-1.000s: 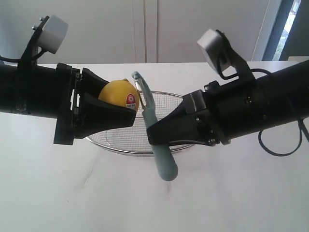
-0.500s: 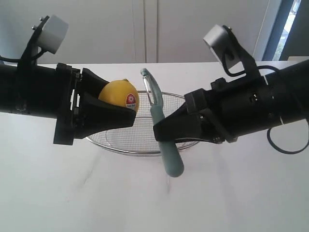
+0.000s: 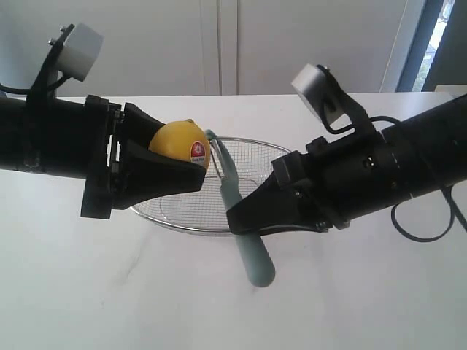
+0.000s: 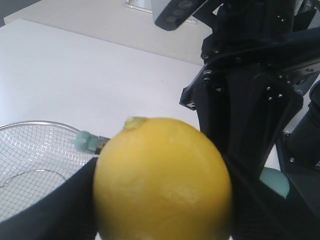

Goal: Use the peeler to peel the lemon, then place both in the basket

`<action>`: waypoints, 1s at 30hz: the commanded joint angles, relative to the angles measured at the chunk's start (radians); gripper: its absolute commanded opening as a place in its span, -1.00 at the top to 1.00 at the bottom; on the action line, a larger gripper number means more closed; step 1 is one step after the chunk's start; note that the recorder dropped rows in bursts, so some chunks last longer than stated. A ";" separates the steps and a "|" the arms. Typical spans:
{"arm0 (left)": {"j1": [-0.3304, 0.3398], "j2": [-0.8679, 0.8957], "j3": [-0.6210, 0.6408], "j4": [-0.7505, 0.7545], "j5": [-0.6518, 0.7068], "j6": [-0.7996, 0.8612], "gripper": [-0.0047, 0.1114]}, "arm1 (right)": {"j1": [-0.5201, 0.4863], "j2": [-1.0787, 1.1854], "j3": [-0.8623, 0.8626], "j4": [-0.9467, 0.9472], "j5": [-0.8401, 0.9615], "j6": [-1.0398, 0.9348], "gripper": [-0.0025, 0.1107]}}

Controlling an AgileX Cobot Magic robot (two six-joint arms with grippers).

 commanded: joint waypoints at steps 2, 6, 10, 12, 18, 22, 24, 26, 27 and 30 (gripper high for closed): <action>-0.002 -0.004 -0.001 -0.026 0.024 0.000 0.92 | -0.002 0.000 -0.001 0.019 0.034 -0.029 0.96; -0.002 -0.004 -0.001 -0.026 0.024 0.000 0.92 | -0.002 0.000 -0.001 0.027 0.044 -0.039 0.96; -0.002 -0.004 -0.001 -0.031 0.024 0.000 0.92 | -0.002 0.000 -0.001 0.036 0.046 -0.046 0.96; -0.002 -0.004 -0.001 -0.033 0.024 0.002 0.92 | -0.002 0.000 -0.001 0.049 0.053 -0.049 0.96; -0.002 -0.004 -0.001 -0.033 0.024 0.002 0.92 | -0.002 0.000 -0.001 0.071 0.072 -0.057 0.96; -0.002 -0.004 -0.001 -0.033 0.024 0.002 0.92 | -0.002 -0.004 -0.001 0.080 0.067 -0.057 0.96; -0.002 -0.004 -0.001 -0.033 0.024 0.002 0.92 | -0.002 -0.015 -0.001 0.091 0.063 -0.057 0.96; -0.002 -0.004 -0.001 -0.033 0.022 0.002 0.92 | -0.002 -0.032 -0.001 0.101 0.056 -0.057 0.96; -0.002 -0.004 -0.001 -0.033 0.022 0.002 0.92 | -0.002 -0.042 -0.001 0.106 0.051 -0.057 0.96; -0.002 -0.004 -0.001 -0.033 0.022 0.002 0.92 | -0.002 -0.075 -0.001 0.107 0.049 -0.057 0.96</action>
